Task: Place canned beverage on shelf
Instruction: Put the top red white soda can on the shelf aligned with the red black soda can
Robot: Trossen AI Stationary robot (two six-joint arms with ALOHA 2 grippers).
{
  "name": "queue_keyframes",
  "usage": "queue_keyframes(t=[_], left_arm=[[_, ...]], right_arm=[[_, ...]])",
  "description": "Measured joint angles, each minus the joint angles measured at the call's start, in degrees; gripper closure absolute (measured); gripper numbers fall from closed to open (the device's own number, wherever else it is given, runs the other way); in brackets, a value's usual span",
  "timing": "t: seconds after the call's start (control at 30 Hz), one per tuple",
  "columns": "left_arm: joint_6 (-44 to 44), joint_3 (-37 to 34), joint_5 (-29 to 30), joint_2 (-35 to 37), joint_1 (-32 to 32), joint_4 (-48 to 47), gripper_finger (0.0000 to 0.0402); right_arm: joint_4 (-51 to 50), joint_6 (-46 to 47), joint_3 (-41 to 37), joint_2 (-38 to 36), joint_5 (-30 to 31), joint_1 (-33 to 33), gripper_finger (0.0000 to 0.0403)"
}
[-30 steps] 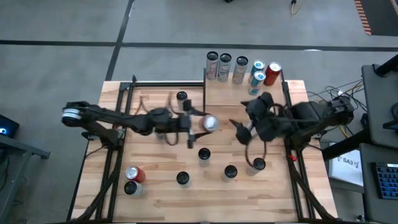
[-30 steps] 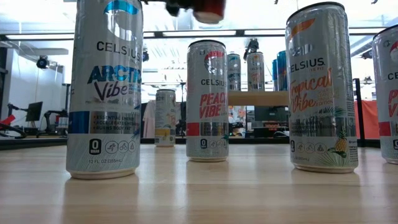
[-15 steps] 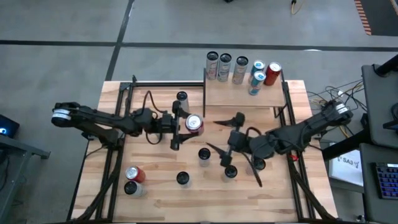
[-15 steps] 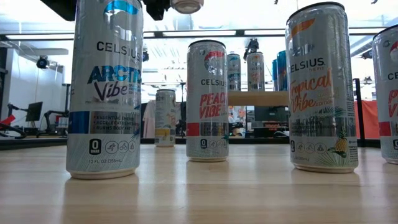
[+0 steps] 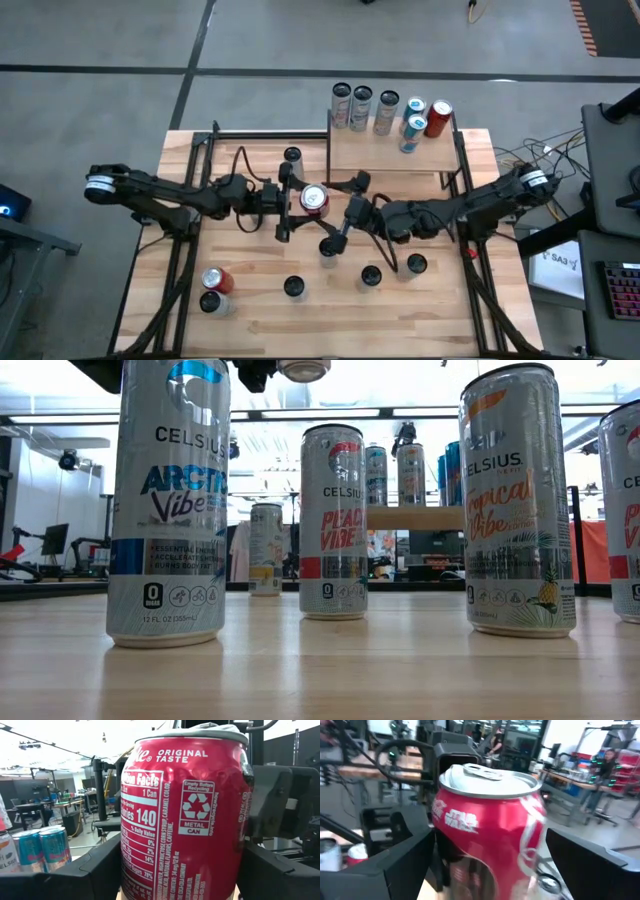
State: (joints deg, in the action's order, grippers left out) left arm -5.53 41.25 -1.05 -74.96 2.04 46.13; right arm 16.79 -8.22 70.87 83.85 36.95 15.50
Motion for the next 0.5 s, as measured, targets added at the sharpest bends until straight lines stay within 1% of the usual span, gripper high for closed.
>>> queue_keyframes(t=[0.1,0.17,0.23,0.4,0.5], left_arm=[[-0.92,-0.01,0.08,0.00,-0.02,-0.23,0.0116],[-1.13,-0.02,0.12,0.00,-0.07,-0.34,0.0116],[-1.28,-0.02,0.31,0.00,-0.07,-0.42,0.0116],[-0.97,-0.09,0.66,0.01,-0.07,-0.49,0.0116],[-0.62,-0.09,0.64,0.04,-0.07,-0.46,0.0108]], right_arm=[[1.69,1.34,0.00,0.99,-3.90,-1.63,0.0031],[2.90,1.98,0.00,1.55,-4.52,-2.34,0.0037],[2.87,2.37,0.00,1.55,-4.66,-2.71,0.0052],[2.87,3.52,0.01,1.48,-4.54,-2.87,0.0112],[2.87,4.59,0.00,1.44,-4.49,-2.98,0.0113]])
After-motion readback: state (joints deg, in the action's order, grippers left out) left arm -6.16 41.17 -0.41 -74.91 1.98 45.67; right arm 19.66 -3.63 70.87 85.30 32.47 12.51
